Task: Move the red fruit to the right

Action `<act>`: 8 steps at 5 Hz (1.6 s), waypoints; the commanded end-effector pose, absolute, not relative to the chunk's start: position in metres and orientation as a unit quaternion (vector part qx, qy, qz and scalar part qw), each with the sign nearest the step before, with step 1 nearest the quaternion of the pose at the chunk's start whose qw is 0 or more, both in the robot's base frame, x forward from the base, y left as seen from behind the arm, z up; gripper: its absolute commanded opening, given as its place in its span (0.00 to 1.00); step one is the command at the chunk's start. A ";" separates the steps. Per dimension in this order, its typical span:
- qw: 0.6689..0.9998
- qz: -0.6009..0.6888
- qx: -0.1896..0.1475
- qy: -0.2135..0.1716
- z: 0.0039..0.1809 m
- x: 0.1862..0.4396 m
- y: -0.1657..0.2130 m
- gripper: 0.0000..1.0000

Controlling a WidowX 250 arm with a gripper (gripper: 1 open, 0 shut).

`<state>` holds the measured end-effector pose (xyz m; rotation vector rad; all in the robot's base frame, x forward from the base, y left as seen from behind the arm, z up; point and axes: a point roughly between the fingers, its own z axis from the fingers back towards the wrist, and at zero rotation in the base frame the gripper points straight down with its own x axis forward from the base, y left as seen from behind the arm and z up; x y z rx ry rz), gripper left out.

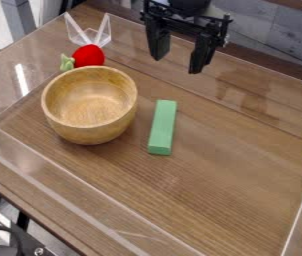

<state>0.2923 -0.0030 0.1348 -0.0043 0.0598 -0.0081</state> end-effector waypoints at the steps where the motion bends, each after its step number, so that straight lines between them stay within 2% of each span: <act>1: 0.999 -0.001 -0.002 0.035 0.132 0.294 0.007 1.00; 3: 0.999 0.009 -0.001 0.031 0.136 0.301 0.043 1.00; 5: 1.000 0.018 0.005 0.009 0.138 0.324 0.116 1.00; 8: 1.000 0.010 0.017 0.011 0.113 0.348 0.161 1.00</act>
